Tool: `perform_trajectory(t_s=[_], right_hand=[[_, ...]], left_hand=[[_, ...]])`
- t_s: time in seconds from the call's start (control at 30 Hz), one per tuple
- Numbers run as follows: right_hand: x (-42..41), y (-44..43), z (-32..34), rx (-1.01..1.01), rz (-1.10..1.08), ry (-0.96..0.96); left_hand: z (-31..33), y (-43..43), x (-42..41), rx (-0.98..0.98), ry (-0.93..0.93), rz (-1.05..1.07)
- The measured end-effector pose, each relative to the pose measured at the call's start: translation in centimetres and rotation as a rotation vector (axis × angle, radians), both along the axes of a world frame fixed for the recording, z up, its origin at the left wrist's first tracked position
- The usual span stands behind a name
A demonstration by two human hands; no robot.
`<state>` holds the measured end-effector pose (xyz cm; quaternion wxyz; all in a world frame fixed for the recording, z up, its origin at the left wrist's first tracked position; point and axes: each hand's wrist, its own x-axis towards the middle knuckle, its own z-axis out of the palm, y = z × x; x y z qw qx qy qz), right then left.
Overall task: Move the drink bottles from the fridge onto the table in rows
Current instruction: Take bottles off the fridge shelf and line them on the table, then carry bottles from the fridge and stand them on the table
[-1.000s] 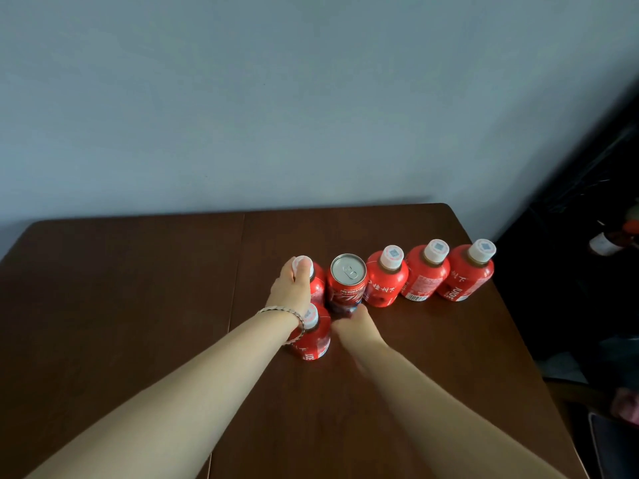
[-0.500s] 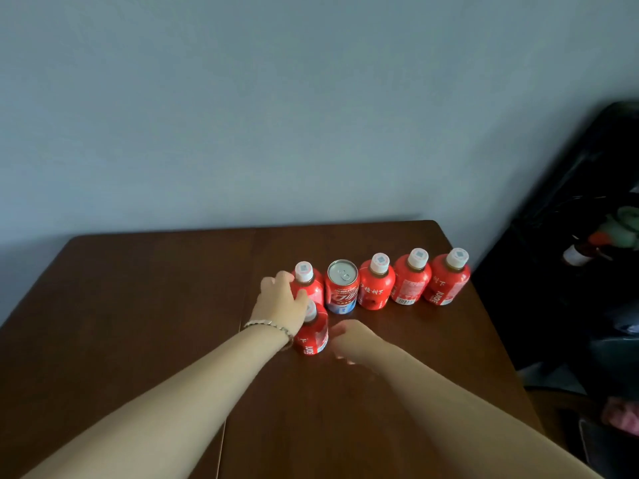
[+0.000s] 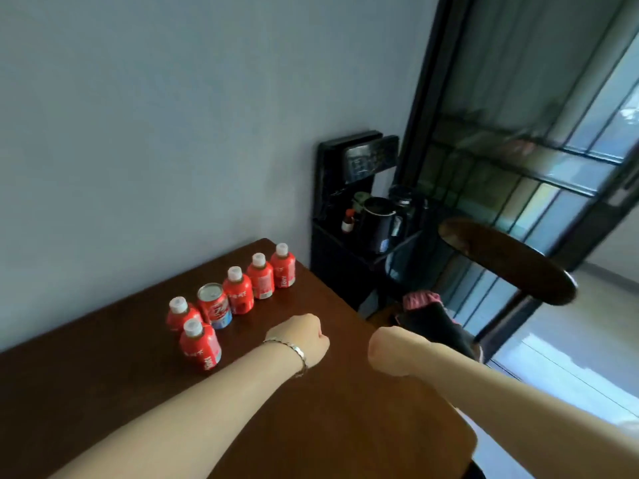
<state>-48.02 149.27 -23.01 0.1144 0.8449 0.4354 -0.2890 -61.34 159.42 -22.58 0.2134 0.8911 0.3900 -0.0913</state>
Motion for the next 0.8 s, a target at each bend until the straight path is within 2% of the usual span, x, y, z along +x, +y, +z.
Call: perform_trajectory(t_s=[0.1,0.23,0.4,0.57,0.8], right_hand=[[3.2,-8.1,1.7,0.092,-0.106,-0.011],[6.9,-21.7,3.4,0.118,-0.361,-0.059],[9.3,-42.2,5.3,0.164,-0.688,-0.190],[9.2,-63.9,8.1,0.169,-0.901,-0.407],[7.9,-89.1,14.2,0.089,-1.193,-0.513]], left_hand=[[2.2,-6.7,4.9,0.048,-0.028,-0.227],[4.3,-18.1,11.8,0.162,-0.047,-0.546],[5.8,-35.6,20.0,0.224,-0.127,-0.918],[6.3,-55.8,26.2,0.226,-0.160,-1.160],[11.4,-83.3,31.5,0.203,-0.293,-1.434]])
